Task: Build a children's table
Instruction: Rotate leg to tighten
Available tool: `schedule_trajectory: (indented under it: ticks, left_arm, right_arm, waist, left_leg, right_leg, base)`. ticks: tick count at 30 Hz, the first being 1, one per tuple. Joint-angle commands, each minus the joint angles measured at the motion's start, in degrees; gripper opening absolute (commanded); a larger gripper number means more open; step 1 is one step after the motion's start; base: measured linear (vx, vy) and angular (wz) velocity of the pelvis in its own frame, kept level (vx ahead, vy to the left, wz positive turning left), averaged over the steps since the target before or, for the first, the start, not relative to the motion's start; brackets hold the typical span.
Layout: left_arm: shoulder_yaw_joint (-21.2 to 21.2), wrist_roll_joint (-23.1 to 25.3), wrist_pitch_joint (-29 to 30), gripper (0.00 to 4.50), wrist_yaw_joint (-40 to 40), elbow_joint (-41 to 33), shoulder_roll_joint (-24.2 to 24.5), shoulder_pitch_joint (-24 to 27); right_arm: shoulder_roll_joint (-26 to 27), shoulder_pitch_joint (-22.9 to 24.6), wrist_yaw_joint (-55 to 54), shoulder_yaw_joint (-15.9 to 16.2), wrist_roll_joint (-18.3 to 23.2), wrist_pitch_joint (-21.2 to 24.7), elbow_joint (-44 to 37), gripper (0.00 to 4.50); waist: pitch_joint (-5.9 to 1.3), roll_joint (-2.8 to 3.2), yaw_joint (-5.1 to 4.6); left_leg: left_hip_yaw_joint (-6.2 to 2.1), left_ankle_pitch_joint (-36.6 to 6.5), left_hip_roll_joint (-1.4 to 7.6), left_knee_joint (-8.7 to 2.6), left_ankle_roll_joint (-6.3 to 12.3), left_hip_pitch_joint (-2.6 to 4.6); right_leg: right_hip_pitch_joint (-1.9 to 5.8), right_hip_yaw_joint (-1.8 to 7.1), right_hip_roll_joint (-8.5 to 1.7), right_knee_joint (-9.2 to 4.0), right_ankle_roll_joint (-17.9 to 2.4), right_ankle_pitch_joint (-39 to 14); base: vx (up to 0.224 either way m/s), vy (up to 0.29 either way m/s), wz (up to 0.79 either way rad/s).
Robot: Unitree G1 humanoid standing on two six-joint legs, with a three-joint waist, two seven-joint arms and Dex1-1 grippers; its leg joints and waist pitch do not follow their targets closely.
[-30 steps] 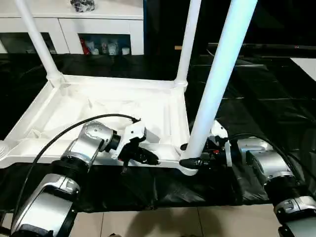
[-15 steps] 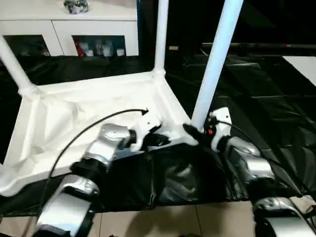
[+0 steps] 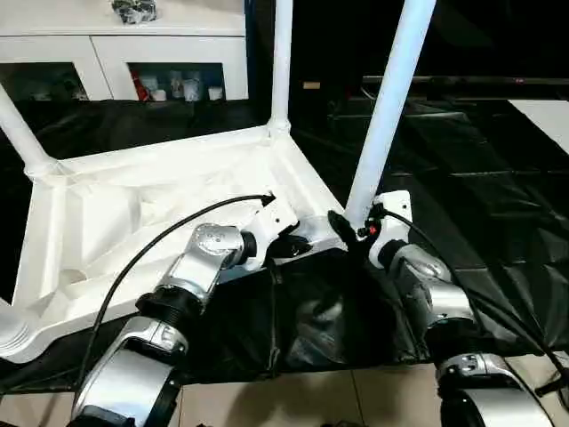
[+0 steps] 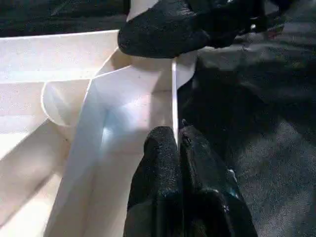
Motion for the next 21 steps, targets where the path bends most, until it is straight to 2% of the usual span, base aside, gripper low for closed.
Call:
schedule_trajectory:
  ticks: [1, 5, 7, 8, 13, 15, 16, 20, 21]
  left_arm:
    - [-2.7, 0.2, -1.2, 0.0, -3.7, -0.3, 0.1, 0.0]
    - [-4.0, -0.1, -4.3, 0.0, -13.4, 0.1, 4.8, -0.3]
    - [-4.1, -0.1, -4.3, 0.0, -14.6, 0.0, 5.3, -0.3]
    - [-4.5, -0.3, -5.1, 0.0, -17.6, 0.0, 6.5, -0.4]
    - [-5.3, -1.1, -6.9, 0.0, -22.0, -0.1, 8.2, -0.5]
    - [-5.6, -1.2, -7.2, 0.0, -23.1, 0.0, 8.7, -0.6]
    - [-5.6, -1.2, -7.2, 0.0, -23.2, 0.0, 8.8, -0.6]
    - [-5.6, -1.3, -8.0, 0.0, -24.5, 0.6, 9.1, -0.8]
    - [-5.5, -1.3, -8.0, 0.0, -24.7, 0.7, 9.1, -0.8]
  right_arm:
    - [-0.1, -0.4, 9.5, 4.7, 0.5, 1.3, -1.4, 3.84]
    - [-7.3, 2.0, 28.3, 10.3, 1.6, 3.7, -6.7, 3.84]
    - [-8.4, 2.4, 31.1, 11.4, 1.5, 4.0, -7.4, 3.84]
    - [-10.0, 3.0, 35.1, 13.1, 1.4, 4.1, -8.5, 3.84]
    - [-11.5, 2.9, 40.0, 15.0, 0.5, 3.8, -8.5, 3.84]
    - [-11.5, 2.4, 41.2, 15.6, -0.1, 2.9, -7.7, 3.84]
    - [-11.3, 2.1, 41.2, 15.7, -0.3, 2.7, -7.3, 3.69]
    - [-10.8, 1.3, 43.1, 16.4, 0.3, 4.5, -7.7, 3.34]
    - [-10.9, 1.3, 43.8, 16.7, 0.3, 4.9, -7.9, 3.34]
  waist:
    - [-3.33, -0.18, 0.08]
    - [-3.55, -0.3, 0.24]
    - [-3.36, -0.23, 0.64]
    - [-3.36, -0.22, 0.64]
    - [-3.08, -0.25, 1.67]
    - [-3.21, -0.32, 1.98]
    - [-3.12, -0.37, 1.91]
    - [-3.22, -0.37, 1.91]
    - [-3.28, -0.58, 1.93]
  left_leg:
    - [0.43, -14.9, 0.44, -4.08, 3.77, -0.07]
    - [0.62, -11.2, 0.48, -3.64, 6.3, -0.27]
    - [0.76, -10.4, 0.66, -3.59, 6.88, -0.11]
    - [0.82, -10.4, 0.73, -3.6, 6.75, -0.14]
    - [0.83, -13.3, 1.05, -3.92, 4.59, 0.29]
    - [0.83, -13.7, 1.08, -3.87, 4.11, 0.5]
    - [0.77, -13.4, 1.02, -3.99, 3.91, 0.27]
    - [0.77, -13.0, 0.95, -3.93, 3.71, 0.33]
    - [0.78, -12.4, 0.94, -3.9, 3.87, 0.26]
  right_leg:
    - [3.2, 1.83, -2.02, -4.38, -12.3, -15.7]
    - [3.67, 1.86, -2.01, -3.58, -14.5, -8.9]
    - [3.71, 1.71, -2.04, -3.52, -15.2, -8.5]
    - [3.71, 1.71, -2.02, -3.46, -15.3, -8.8]
    - [3.29, 1.73, -2.11, -3.81, -14.3, -15.0]
    - [3.16, 1.8, -2.17, -3.78, -14.2, -15.3]
    - [3.27, 1.79, -2.12, -3.69, -14.0, -15.1]
    - [3.31, 1.8, -2.09, -3.62, -13.9, -14.7]
    - [3.38, 1.78, -2.09, -3.55, -14.0, -14.2]
  base:
    - [0.0, 0.0, 0.0]
    - [0.0, 0.0, 0.0]
    - [0.0, 0.0, 0.0]
    - [0.0, 0.0, 0.0]
    - [0.0, 0.0, 0.0]
    - [0.0, 0.0, 0.0]
    - [0.0, 0.0, 0.0]
    - [0.0, 0.0, 0.0]
    - [0.0, 0.0, 0.0]
